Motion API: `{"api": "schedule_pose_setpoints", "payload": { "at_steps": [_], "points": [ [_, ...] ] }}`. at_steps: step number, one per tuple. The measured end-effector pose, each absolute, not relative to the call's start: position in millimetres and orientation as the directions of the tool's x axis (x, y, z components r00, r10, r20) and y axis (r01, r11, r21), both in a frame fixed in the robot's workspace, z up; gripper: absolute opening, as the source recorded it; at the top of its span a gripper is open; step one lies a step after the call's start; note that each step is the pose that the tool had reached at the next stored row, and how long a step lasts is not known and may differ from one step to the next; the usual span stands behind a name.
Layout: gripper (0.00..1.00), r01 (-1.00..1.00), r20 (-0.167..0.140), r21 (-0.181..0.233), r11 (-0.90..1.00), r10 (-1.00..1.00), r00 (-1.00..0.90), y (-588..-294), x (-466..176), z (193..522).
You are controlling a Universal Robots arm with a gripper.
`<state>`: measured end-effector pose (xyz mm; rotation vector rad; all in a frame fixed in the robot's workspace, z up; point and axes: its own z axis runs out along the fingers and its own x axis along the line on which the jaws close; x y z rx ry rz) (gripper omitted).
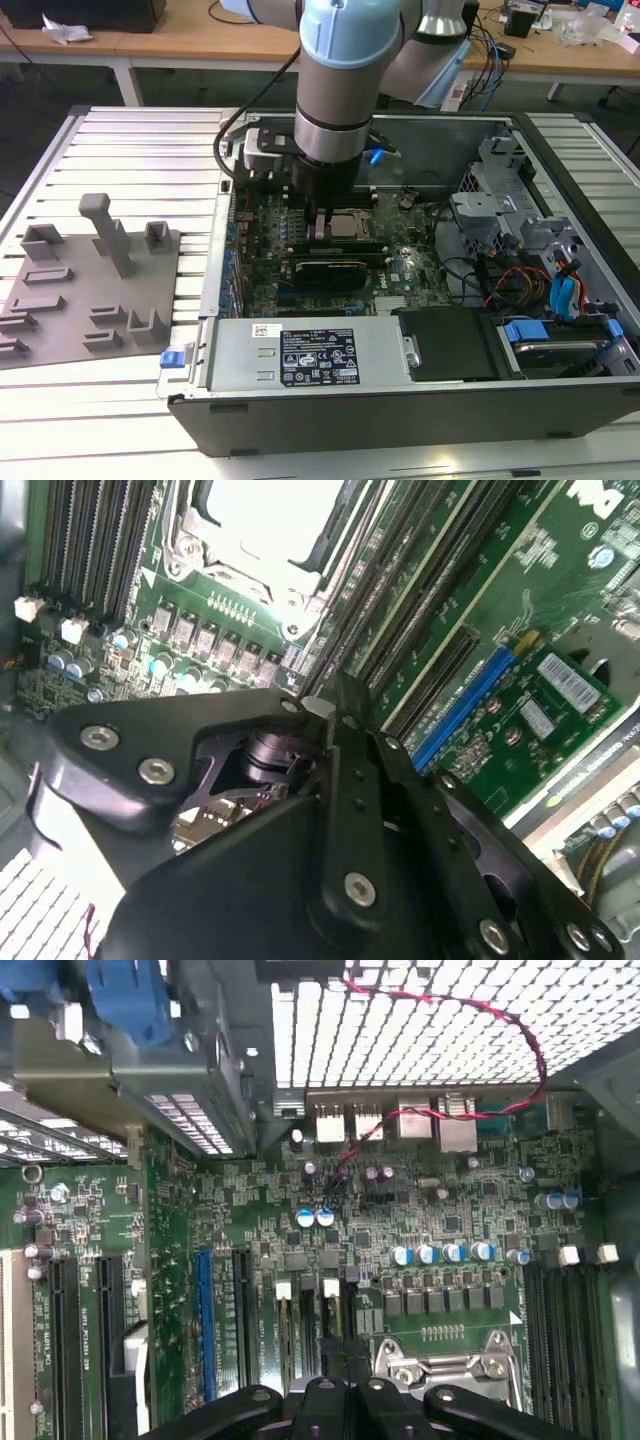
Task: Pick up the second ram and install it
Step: 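Press down the second ram until it locks into place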
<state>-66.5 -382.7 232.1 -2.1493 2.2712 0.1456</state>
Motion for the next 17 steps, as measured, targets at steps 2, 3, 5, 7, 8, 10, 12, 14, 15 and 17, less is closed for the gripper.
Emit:
{"api": "schedule_pose_setpoints", "payload": {
  "at_steps": [2, 3, 5, 7, 8, 10, 12, 14, 15, 17],
  "points": [
    [0.11, -0.997, -0.071, 0.061, 0.053, -0.996, -0.057, -382.9, -58.8, 233.2],
    [0.11, -0.997, -0.071, 0.063, 0.053, -0.996, -0.057, -382.9, -53.6, 233.2],
    [0.11, -0.996, -0.071, 0.067, 0.053, -0.996, -0.058, -382.8, -35.4, 233.3],
    [0.11, -0.996, -0.071, 0.068, 0.053, -0.996, -0.058, -382.5, -28.6, 241.9],
    [0.11, -0.996, -0.071, 0.068, 0.053, -0.996, -0.058, -382.2, -28.6, 252.1],
    [0.11, -0.996, -0.071, 0.068, 0.053, -0.996, -0.058, -382.1, -28.6, 269.9],
    [0.11, -0.996, -0.071, 0.068, 0.053, -0.996, -0.058, -382.0, -28.6, 274.1],
    [0.11, -0.996, -0.071, 0.068, 0.053, -0.996, -0.058, -382.0, -28.5, 274.4],
    [0.11, -0.996, -0.071, 0.068, 0.053, -0.996, -0.058, -382.0, -28.6, 274.5],
    [0.11, -0.996, -0.071, 0.068, 0.053, -0.996, -0.058, -382.0, -28.5, 274.5]
  ]
}}
